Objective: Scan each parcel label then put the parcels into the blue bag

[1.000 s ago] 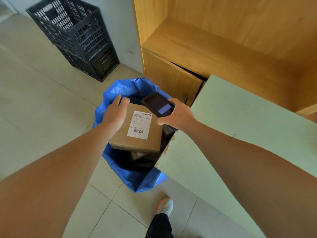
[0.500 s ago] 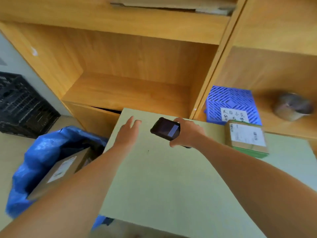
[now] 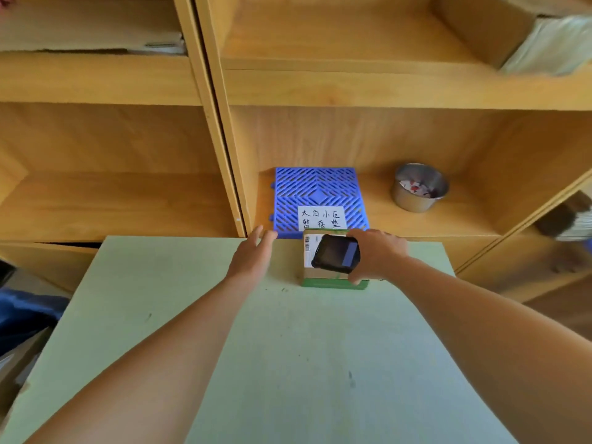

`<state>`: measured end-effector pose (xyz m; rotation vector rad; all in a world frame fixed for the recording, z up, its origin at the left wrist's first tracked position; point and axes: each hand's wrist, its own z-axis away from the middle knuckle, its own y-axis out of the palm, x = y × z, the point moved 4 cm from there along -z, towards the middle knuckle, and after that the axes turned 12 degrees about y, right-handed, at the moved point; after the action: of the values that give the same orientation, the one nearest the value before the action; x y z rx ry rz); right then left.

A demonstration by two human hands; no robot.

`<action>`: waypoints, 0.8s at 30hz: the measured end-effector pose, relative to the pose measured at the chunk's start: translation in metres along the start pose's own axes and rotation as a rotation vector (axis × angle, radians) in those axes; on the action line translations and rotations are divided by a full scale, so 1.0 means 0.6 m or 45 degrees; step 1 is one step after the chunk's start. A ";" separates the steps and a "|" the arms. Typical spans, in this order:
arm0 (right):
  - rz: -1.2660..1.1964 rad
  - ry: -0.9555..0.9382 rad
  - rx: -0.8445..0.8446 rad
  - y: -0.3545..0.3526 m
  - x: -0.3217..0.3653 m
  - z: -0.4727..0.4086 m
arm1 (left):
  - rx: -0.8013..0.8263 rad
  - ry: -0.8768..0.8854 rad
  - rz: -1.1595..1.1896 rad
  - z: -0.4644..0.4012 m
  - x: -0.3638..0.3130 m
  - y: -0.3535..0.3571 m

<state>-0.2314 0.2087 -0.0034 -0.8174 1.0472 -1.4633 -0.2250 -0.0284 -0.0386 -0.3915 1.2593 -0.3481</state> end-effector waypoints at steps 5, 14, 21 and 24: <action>0.147 0.032 -0.031 0.008 -0.069 -0.018 | 0.072 -0.027 -0.026 -0.019 -0.010 0.077; 0.327 0.086 -0.074 0.020 -0.138 -0.040 | 0.248 0.023 -0.083 -0.068 -0.001 0.185; 0.269 0.181 -0.050 0.030 -0.182 -0.063 | 0.207 0.037 -0.100 -0.098 0.001 0.212; 0.220 0.182 -0.045 0.038 -0.181 -0.080 | 0.188 0.027 -0.087 -0.116 0.004 0.216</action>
<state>-0.2499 0.3236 -0.0359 -0.6378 1.2235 -1.3745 -0.2863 0.0782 -0.1194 -0.3053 1.2345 -0.5016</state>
